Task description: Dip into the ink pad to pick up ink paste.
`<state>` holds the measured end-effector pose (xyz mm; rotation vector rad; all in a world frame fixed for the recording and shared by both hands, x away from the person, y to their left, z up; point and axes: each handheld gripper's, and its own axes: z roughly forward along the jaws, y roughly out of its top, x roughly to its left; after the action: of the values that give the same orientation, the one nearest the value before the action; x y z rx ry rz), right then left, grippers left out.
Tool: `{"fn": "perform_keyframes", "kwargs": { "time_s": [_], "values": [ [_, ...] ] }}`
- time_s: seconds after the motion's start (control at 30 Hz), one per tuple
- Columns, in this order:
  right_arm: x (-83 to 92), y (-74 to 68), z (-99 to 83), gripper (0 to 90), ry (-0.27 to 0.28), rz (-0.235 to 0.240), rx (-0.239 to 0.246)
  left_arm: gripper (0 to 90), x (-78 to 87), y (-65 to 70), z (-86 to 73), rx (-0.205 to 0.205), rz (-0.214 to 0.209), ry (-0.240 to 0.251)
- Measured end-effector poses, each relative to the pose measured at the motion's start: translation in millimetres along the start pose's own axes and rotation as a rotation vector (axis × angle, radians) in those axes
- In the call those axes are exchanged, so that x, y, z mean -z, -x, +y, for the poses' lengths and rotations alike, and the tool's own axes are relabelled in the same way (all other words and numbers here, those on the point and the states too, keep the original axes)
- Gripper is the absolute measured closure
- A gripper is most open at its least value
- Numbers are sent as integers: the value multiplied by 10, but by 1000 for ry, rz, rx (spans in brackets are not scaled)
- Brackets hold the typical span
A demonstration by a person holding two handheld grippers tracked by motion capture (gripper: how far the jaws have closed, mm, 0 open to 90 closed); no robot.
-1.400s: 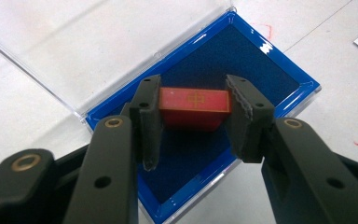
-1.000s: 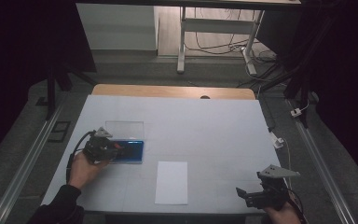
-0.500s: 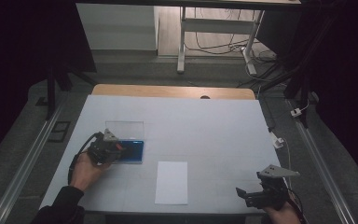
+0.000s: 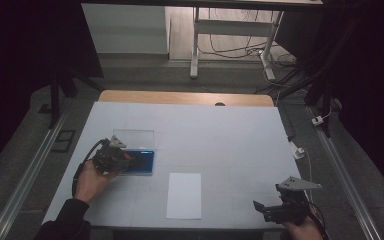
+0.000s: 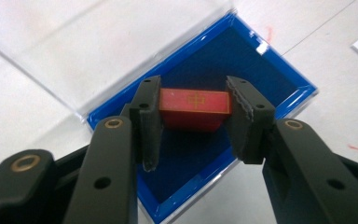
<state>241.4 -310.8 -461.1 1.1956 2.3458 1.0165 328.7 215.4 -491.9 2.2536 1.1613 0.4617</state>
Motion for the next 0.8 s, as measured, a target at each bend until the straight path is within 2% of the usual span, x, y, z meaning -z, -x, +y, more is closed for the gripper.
{"fn": "perform_keyframes", "kwargs": {
  "time_s": [0.03,0.07,0.2,0.23,0.27,0.33,0.67,0.8],
  "values": [
    [0,0,0,3,0,0,0,582,0,0,0,0,0,0],
    [0,0,0,3,0,0,0,582,44,0,26,5,5,24],
    [-1,-3,0,3,-1,0,-1,581,69,-21,58,29,-29,57],
    [-1,-3,1,3,-1,1,-1,581,69,-21,58,29,-29,57],
    [-1,-3,1,3,-2,0,-1,581,42,-22,75,30,-52,49],
    [-1,-3,1,3,-1,1,-1,580,12,-11,95,27,-65,35],
    [-3,-3,1,3,-3,2,-1,581,-76,6,124,23,-67,17],
    [-6,-3,2,3,-5,2,-1,580,-101,-6,124,35,-75,18]
  ]
}}
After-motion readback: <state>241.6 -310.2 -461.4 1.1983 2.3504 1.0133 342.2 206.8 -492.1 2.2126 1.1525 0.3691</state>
